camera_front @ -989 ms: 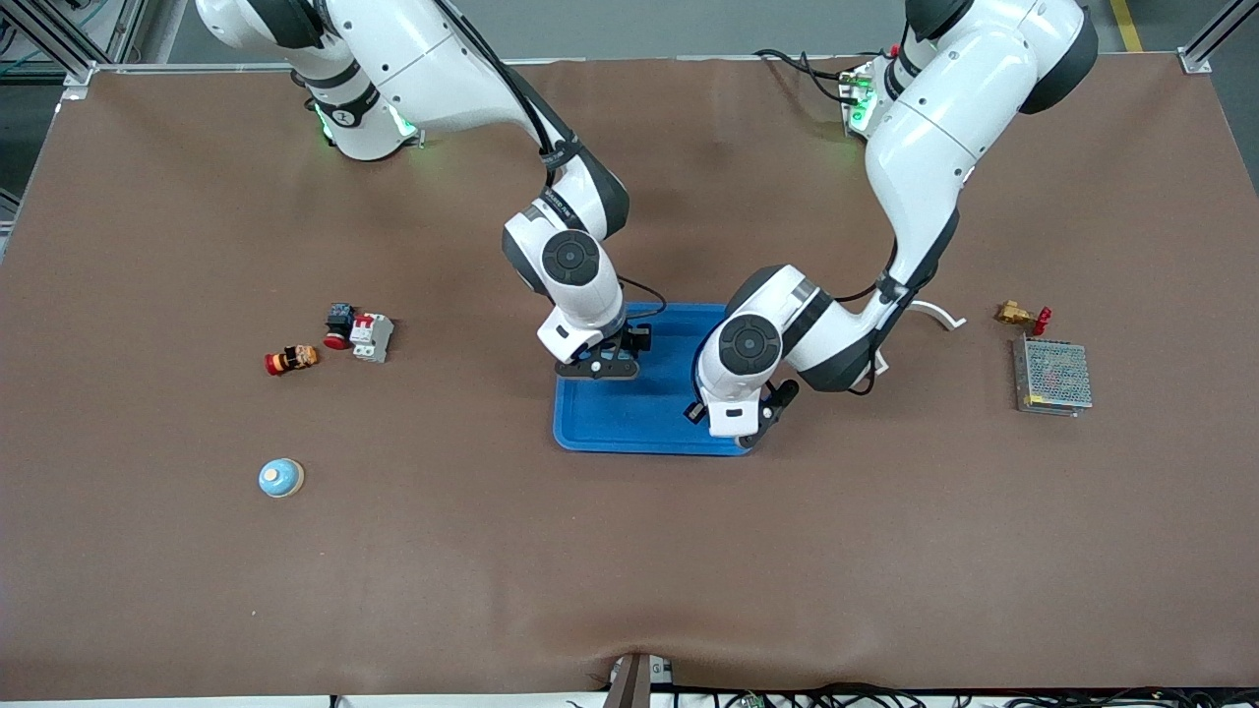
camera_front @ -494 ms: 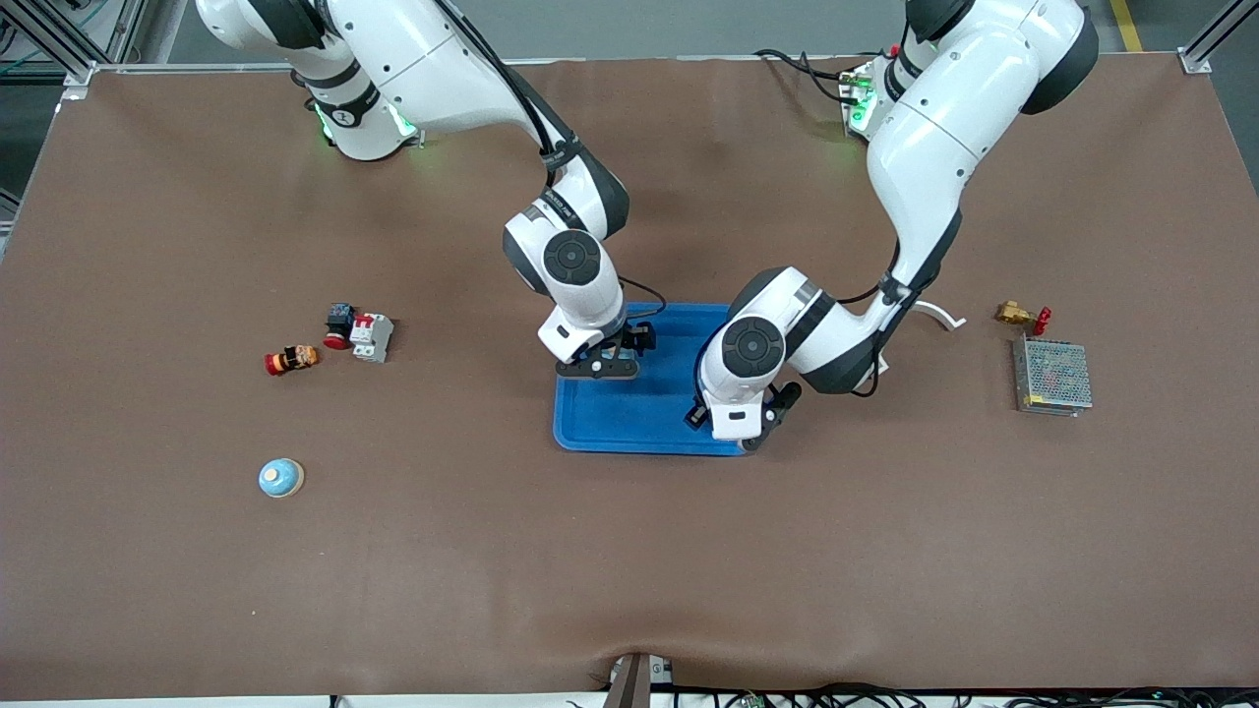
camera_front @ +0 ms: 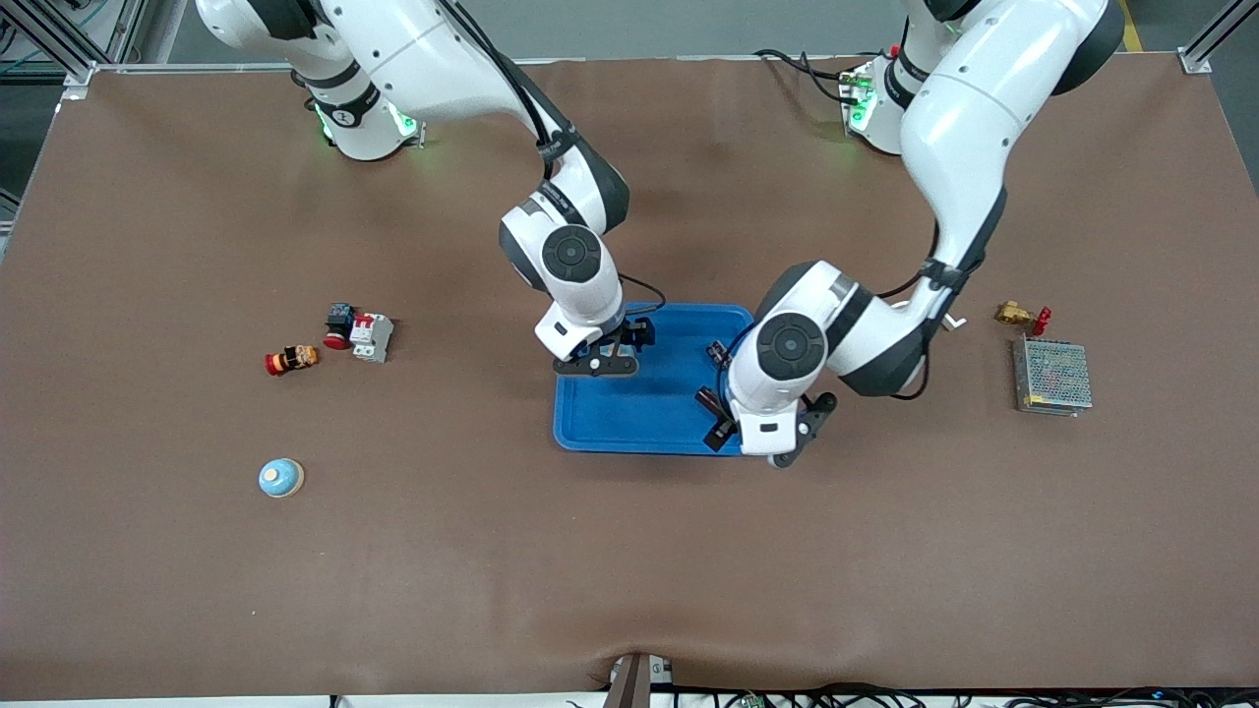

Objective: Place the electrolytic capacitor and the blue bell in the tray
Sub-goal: 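Lower the capacitor and bell into the tray and open both grippers, then move the right gripper to the second bell while the left arm withdraws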

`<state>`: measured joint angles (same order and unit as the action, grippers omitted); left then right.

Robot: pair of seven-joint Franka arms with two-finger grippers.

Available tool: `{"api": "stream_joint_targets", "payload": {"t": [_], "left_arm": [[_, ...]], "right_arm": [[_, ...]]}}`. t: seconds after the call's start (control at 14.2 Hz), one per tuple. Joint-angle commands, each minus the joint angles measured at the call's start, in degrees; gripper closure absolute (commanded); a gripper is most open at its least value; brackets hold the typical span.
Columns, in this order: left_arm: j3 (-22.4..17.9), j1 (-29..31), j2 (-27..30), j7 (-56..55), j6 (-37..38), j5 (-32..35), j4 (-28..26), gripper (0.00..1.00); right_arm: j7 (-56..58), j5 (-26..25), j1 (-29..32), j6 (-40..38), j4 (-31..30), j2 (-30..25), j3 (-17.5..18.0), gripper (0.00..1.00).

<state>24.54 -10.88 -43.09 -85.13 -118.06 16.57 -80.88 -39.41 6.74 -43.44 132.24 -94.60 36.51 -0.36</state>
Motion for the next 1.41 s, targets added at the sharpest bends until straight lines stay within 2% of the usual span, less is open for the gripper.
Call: {"api": "stream_joint_targets", "payload": {"t": [0.0,0.28,0.57,0.99,1.2,1.34], "left_arm": [[0.42,2.52,3.35,6.78,5.2,0.48,1.51,0.0],[0.16,6.39,8.98,19.18,9.85,0.21,1.43,0.0],[0.6,11.05,13.11,30.44,12.93,0.04,1.43,0.0],[0.68,17.11,19.53,46.16,20.32,-1.62,1.52,0.0],[0.51,19.67,21.46,57.23,24.19,-3.92,2.21,0.0],[0.68,21.25,22.61,60.42,24.98,-4.53,3.27,0.0]], "right_arm": [[5.81,-0.41,3.52,-8.98,-1.38,-7.58,0.1,0.0],[18.72,-0.24,11.42,-17.08,-0.15,-11.89,0.19,0.0],[33.75,0.2,20.74,-22.72,2.13,-12.96,0.19,0.0],[49.93,-0.5,31.04,-22.03,3.36,-11.64,0.1,0.0],[61.34,-0.76,35.95,-20.54,5.29,-8.13,0.1,0.0],[69.7,-1.98,38.07,-18.52,6.87,-6.11,0.01,0.0]]}}
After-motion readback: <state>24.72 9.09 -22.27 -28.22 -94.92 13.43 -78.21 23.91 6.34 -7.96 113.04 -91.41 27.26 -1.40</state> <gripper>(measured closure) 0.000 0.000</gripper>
